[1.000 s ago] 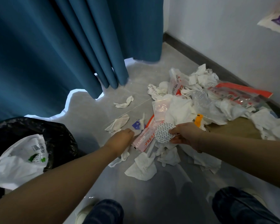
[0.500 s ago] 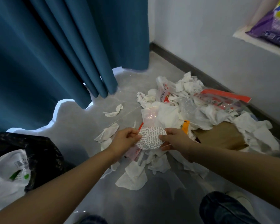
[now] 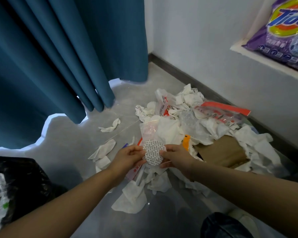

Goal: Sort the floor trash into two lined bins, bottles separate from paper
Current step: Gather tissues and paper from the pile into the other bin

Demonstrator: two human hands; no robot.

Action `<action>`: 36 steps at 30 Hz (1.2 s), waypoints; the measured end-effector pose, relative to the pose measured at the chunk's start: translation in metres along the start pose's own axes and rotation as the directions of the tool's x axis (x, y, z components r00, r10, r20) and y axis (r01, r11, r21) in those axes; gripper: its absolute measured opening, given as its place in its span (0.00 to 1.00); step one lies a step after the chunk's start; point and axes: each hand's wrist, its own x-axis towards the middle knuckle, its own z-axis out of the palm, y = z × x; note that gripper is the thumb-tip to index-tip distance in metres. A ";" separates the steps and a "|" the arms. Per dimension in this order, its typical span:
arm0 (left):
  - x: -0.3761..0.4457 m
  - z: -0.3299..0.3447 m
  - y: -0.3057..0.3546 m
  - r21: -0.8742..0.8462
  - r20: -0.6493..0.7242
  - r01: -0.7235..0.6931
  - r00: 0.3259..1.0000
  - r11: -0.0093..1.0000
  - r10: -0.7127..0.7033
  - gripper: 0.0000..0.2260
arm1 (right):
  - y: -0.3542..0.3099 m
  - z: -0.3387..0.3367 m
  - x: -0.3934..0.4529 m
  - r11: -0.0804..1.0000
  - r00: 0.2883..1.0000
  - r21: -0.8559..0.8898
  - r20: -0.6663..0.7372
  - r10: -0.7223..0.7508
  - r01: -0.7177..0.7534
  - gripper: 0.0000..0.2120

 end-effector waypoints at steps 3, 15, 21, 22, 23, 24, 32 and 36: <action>0.000 0.002 -0.001 0.014 0.025 -0.001 1.000 1.000 0.000 0.08 | 0.000 0.000 0.002 0.997 0.996 -0.050 -0.060 -0.064 0.062 0.11; 0.030 0.000 0.021 -0.082 0.041 0.037 0.999 0.996 -0.034 0.04 | -0.093 -0.070 0.044 0.520 0.719 -0.805 -0.180 -0.671 0.285 0.15; 0.044 0.005 0.020 -0.053 0.126 0.052 0.991 0.997 -0.045 0.07 | -0.094 -0.162 0.099 0.156 0.921 -0.961 -0.263 -0.285 -0.227 0.34; 0.045 0.006 0.019 -0.040 0.142 0.057 0.989 0.998 -0.051 0.07 | -0.090 -0.167 0.101 0.146 0.943 -0.962 -0.260 -0.208 -0.233 0.37; 0.046 0.007 0.019 -0.026 0.156 0.064 0.986 0.998 -0.059 0.06 | -0.083 -0.170 0.101 0.117 0.958 -0.966 -0.247 -0.146 -0.231 0.38; 0.047 0.007 0.017 -0.016 0.165 0.075 0.984 0.997 -0.072 0.06 | -0.075 -0.171 0.100 0.070 0.964 -0.968 -0.247 -0.098 -0.241 0.37; 0.049 0.005 0.014 -0.051 0.166 0.103 0.982 0.993 -0.094 0.08 | -0.058 -0.203 0.074 0.266 0.893 -0.919 -0.362 -0.268 -0.292 0.12; 0.044 0.005 0.017 -0.059 0.167 0.100 0.982 0.993 -0.089 0.10 | -0.047 -0.213 0.054 0.241 0.838 -0.930 -0.358 -0.413 -0.279 0.16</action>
